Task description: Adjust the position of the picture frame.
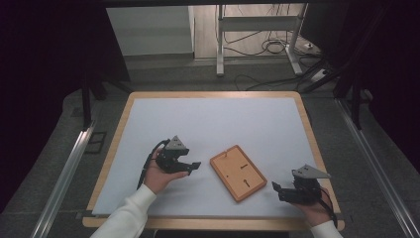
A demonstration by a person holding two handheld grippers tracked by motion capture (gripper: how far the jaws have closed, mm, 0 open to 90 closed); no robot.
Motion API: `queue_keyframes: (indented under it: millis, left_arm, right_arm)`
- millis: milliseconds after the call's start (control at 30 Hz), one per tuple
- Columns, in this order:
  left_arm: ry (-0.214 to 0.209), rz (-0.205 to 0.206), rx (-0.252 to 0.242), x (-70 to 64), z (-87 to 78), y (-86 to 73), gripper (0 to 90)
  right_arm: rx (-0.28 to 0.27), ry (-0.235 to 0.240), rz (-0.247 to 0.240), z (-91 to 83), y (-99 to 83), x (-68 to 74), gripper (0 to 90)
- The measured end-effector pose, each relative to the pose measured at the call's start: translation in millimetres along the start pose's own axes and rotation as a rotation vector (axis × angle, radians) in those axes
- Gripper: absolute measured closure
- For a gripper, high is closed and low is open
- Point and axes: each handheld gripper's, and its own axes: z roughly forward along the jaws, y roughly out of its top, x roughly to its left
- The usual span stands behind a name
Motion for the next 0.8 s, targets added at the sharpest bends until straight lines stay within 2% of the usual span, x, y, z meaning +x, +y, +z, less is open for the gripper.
queue_keyframes:
  millis: [533, 800]
  left_arm:
    - [-0.01, 0.009, 0.008, -7.5, 18.3, 13.9, 28.7]
    - [-0.019, 0.02, 0.016, -15.3, 33.3, 24.5, 28.9]
  right_arm:
    - [0.005, -0.006, -0.003, 0.9, -0.5, 0.0, 14.5]
    - [0.007, -0.005, -0.002, 1.0, -0.9, -0.5, 14.5]
